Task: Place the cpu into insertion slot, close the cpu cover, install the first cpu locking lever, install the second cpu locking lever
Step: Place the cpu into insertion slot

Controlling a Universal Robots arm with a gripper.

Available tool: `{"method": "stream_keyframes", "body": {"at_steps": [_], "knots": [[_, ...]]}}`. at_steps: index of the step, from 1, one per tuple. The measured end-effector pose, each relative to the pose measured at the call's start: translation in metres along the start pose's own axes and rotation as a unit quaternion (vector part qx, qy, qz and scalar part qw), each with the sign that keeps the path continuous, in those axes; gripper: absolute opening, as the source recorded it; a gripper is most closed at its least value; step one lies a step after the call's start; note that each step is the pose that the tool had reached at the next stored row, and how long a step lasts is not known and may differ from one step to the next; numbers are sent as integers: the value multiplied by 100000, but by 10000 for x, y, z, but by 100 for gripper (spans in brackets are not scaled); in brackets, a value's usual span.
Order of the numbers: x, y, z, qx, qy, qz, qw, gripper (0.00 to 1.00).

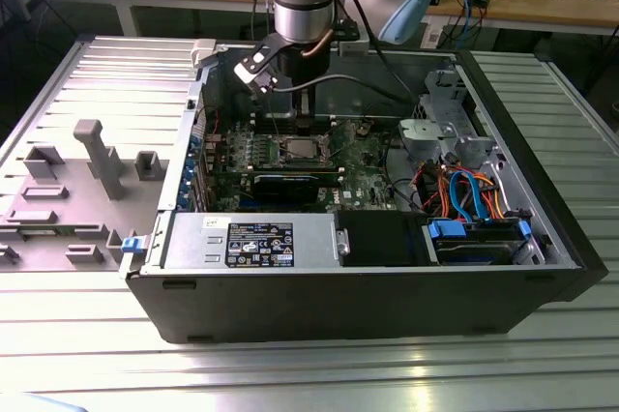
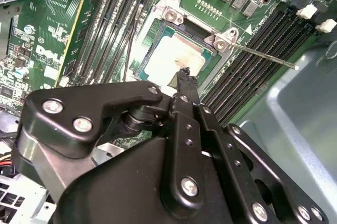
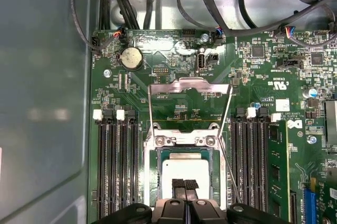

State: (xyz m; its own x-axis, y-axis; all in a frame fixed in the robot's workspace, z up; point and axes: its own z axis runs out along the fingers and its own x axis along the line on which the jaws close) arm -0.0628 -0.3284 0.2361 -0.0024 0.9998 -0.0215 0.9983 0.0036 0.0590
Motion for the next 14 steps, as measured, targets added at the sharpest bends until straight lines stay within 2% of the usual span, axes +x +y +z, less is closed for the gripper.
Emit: {"method": "stream_keyframes", "body": {"at_steps": [5,14], "knots": [[-1,3,-53,1,2,-24,100000,11],[-2,6,-110,0,2,-65,100000,11]]}}
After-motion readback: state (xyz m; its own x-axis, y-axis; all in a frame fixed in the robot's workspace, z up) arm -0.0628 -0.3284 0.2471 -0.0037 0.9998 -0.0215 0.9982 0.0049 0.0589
